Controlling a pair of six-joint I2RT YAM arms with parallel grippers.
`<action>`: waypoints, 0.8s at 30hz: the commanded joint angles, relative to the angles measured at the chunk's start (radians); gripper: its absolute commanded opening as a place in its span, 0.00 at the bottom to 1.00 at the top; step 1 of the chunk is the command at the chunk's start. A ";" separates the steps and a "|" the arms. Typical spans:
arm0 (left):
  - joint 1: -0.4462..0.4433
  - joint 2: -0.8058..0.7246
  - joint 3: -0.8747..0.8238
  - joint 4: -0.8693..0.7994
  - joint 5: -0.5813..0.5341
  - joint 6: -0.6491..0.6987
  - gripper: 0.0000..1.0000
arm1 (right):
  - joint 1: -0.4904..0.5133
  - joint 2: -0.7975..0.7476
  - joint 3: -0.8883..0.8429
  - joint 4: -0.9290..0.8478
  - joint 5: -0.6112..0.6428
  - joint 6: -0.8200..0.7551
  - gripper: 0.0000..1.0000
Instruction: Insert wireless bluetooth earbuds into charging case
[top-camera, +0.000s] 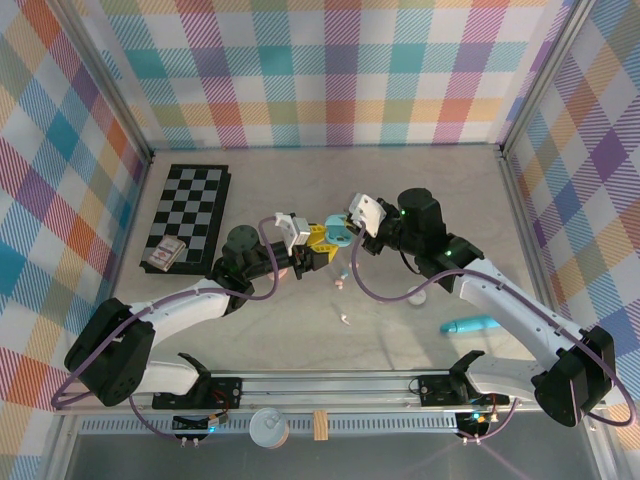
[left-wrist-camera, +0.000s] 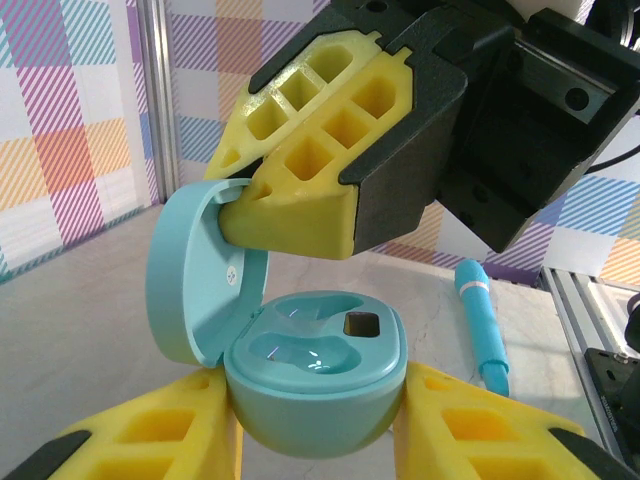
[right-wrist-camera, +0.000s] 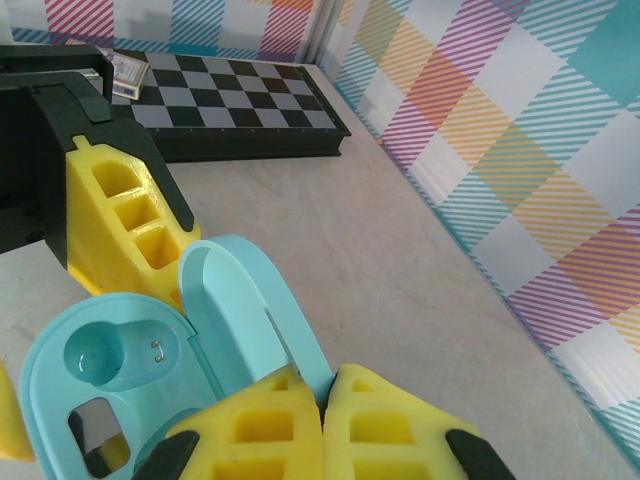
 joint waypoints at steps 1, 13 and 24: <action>0.000 0.012 0.011 0.071 0.029 0.012 0.37 | 0.002 -0.027 0.013 0.011 -0.043 0.021 0.00; 0.000 0.008 -0.002 0.084 0.046 0.017 0.34 | 0.003 -0.035 0.010 0.006 -0.066 0.037 0.00; 0.000 0.015 0.002 0.089 0.036 0.016 0.49 | 0.003 -0.030 0.016 0.025 -0.105 0.060 0.00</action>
